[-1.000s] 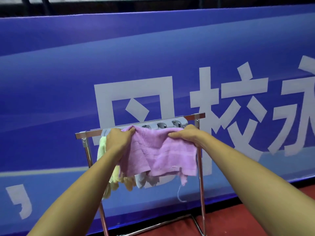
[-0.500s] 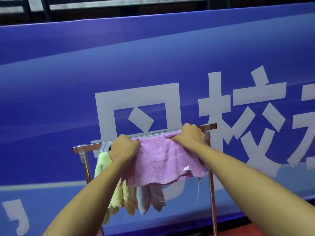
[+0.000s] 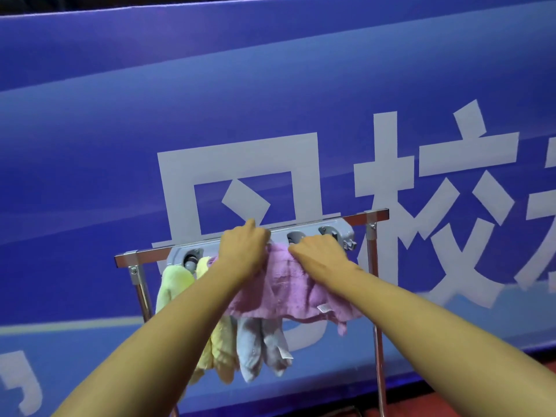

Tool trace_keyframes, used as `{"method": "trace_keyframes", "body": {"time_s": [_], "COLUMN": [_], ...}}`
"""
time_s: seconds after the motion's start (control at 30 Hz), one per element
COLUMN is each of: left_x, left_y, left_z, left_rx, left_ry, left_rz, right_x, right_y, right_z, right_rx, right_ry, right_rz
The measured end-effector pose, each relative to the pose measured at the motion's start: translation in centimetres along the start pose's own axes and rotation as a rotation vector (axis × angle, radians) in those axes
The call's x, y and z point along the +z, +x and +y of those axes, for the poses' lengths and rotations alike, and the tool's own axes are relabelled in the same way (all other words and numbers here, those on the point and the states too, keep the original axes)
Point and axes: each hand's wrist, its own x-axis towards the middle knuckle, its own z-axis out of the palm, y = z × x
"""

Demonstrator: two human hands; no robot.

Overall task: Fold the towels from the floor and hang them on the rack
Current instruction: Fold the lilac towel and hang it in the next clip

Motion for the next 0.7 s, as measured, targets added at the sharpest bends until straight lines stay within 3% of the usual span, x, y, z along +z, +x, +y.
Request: {"method": "trace_keyframes", "body": {"time_s": [0.17, 0.3, 0.53, 0.7], "left_x": [0.4, 1.2, 1.7, 1.9], "left_y": [-1.2, -3.1, -4.2, -4.2], "left_z": [2.3, 3.7, 4.2, 3.0], "left_rx": [0.152, 0.088, 0.004, -0.063], "left_ry": [0.142, 0.104, 0.06, -0.015], "left_rz": [-0.083, -0.121, -0.024, 0.009], "right_x": [0.4, 0.9, 2.9, 3.5], "right_y": [-0.7, -1.3, -4.1, -5.6], "right_z": [-0.3, -1.1, -1.8, -0.7], "right_rx": [0.004, 0.09, 0.488, 0.561], "right_ry": [-0.037, 0.103, 0.587, 0.477], "right_rz": [-0.025, -0.098, -0.139, -0.235]}}
